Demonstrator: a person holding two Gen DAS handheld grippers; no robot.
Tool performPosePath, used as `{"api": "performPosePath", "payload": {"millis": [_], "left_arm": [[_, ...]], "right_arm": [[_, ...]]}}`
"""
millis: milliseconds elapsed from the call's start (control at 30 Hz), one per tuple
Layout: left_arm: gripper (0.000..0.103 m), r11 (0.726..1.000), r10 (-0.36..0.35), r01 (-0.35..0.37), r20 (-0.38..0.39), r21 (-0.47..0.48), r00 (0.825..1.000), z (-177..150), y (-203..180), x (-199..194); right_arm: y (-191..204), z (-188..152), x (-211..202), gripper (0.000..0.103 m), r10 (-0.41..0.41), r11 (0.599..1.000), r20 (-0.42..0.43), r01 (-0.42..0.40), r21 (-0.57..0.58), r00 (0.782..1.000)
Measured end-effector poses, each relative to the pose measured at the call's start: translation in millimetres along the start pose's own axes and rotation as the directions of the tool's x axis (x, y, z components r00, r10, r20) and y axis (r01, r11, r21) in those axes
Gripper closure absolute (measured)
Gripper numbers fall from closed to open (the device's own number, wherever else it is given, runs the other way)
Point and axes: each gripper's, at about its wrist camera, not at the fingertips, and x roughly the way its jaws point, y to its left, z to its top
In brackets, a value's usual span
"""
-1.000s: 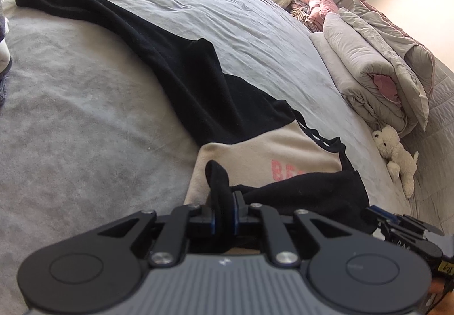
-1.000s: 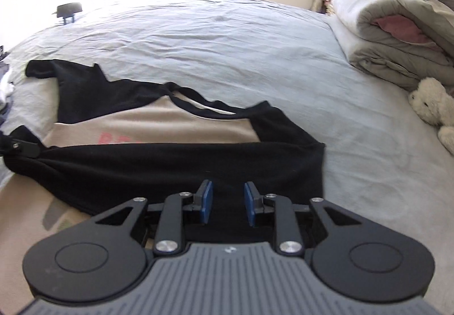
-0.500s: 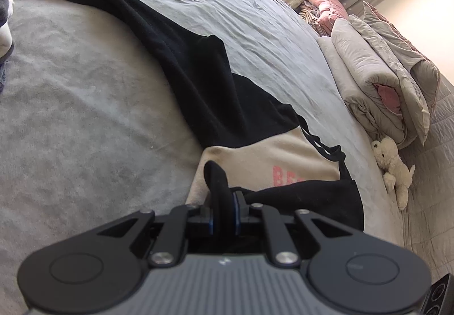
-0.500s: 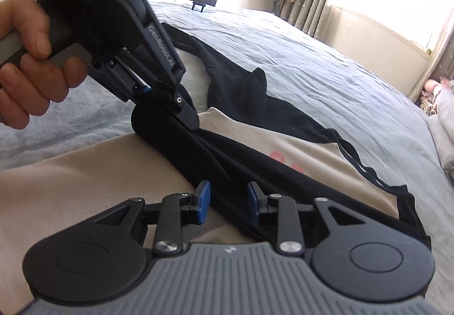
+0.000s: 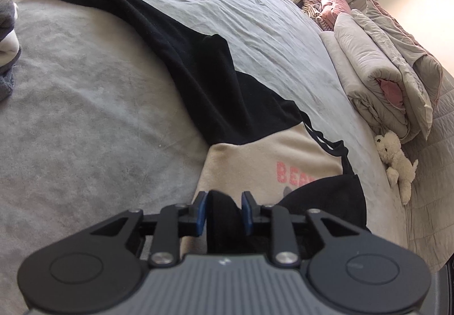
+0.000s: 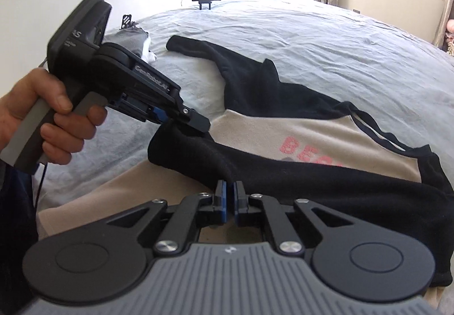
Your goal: Fold clothes
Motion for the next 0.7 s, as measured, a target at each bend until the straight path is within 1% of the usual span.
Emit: {"api": "performPosePath", "payload": {"millis": [33, 67, 133, 167, 200, 233, 267, 300, 367, 433, 467, 500, 533, 567, 633, 700], "left_arm": [[0.074, 1.000, 0.013, -0.013, -0.005, 0.007, 1.000, -0.2, -0.2, 1.5], [0.074, 1.000, 0.024, -0.024, -0.008, 0.015, 1.000, -0.5, -0.4, 2.5], [0.074, 0.999, 0.037, -0.037, 0.000, 0.031, 0.999, -0.9, -1.2, 0.3], [0.074, 0.998, 0.047, -0.047, 0.008, 0.041, 0.999, -1.0, -1.6, -1.1], [0.074, 0.997, 0.057, -0.057, 0.015, 0.050, 0.998, -1.1, -1.9, -2.3], [0.074, 0.996, 0.067, -0.068, 0.021, 0.060, 0.998, -1.1, -1.9, -2.8], [0.075, 0.995, 0.075, -0.076, 0.026, 0.070, 0.997, -1.3, -2.2, -3.2], [0.076, 0.994, 0.073, -0.075, 0.028, 0.080, 0.997, -1.7, -3.4, -3.2], [0.077, 0.992, 0.070, -0.073, 0.031, 0.101, 0.997, -2.6, -5.7, -3.3], [0.079, 0.990, 0.067, -0.071, 0.035, 0.121, 0.997, -3.5, -8.1, -3.3], [0.084, 0.989, 0.067, -0.071, 0.037, 0.133, 0.997, -4.0, -9.4, -3.5], [0.091, 0.986, 0.069, -0.074, 0.038, 0.150, 0.997, -5.0, -11.5, -4.0], [0.094, 0.984, 0.071, -0.076, 0.040, 0.164, 0.997, -5.7, -13.0, -4.6], [0.095, 0.985, 0.065, -0.071, 0.040, 0.159, 0.997, -5.1, -12.4, -6.2], [0.096, 0.993, 0.026, -0.032, 0.050, 0.111, 0.998, -1.5, -6.2, -13.0], [0.096, 0.999, -0.032, 0.029, 0.052, 0.042, 0.998, 3.0, 2.7, -19.2]], "right_arm": [[-0.8, -4.1, 8.0, 0.091, -0.009, 1.000, -0.016, 0.009, 0.002, 1.000], [0.7, -7.6, 14.1, 0.089, 0.001, 1.000, -0.029, -0.001, -0.013, 1.000], [13.0, -10.4, 11.8, 0.087, 0.006, 0.996, -0.018, -0.008, -0.084, 1.000], [18.8, -10.1, 6.6, 0.082, 0.016, 0.993, 0.014, -0.014, -0.114, 1.000], [24.4, -9.4, 0.7, 0.077, 0.028, 0.990, 0.050, -0.020, -0.142, 0.998], [28.6, -8.6, -3.4, 0.060, 0.039, 0.988, 0.086, -0.026, -0.151, 0.996], [32.5, -7.7, -7.0, 0.054, 0.050, 0.987, 0.121, -0.031, -0.157, 0.991], [37.6, -7.6, -6.8, 0.054, 0.054, 0.985, 0.137, -0.030, -0.170, 0.989], [49.1, -10.5, -0.1, 0.054, 0.046, 0.976, 0.130, -0.017, -0.217, 0.990], [59.4, -14.9, 12.0, 0.054, 0.003, 0.965, 0.111, 0.027, -0.262, 0.994], [62.4, -17.1, 18.5, 0.056, -0.020, 0.960, 0.096, 0.046, -0.275, 0.995], [65.1, -19.3, 25.1, 0.064, -0.042, 0.956, 0.081, 0.063, -0.287, 0.996], [64.8, -18.0, 26.8, 0.089, -0.053, 0.960, 0.081, 0.073, -0.269, 0.995], [63.8, -16.1, 27.4, 0.095, -0.062, 0.966, 0.085, 0.081, -0.245, 0.994], [57.8, -9.1, 14.0, 0.095, -0.027, 0.984, 0.152, 0.053, -0.170, 0.988], [50.5, -2.7, 0.3, 0.095, 0.008, 0.995, 0.217, 0.013, -0.094, 0.976]]}}
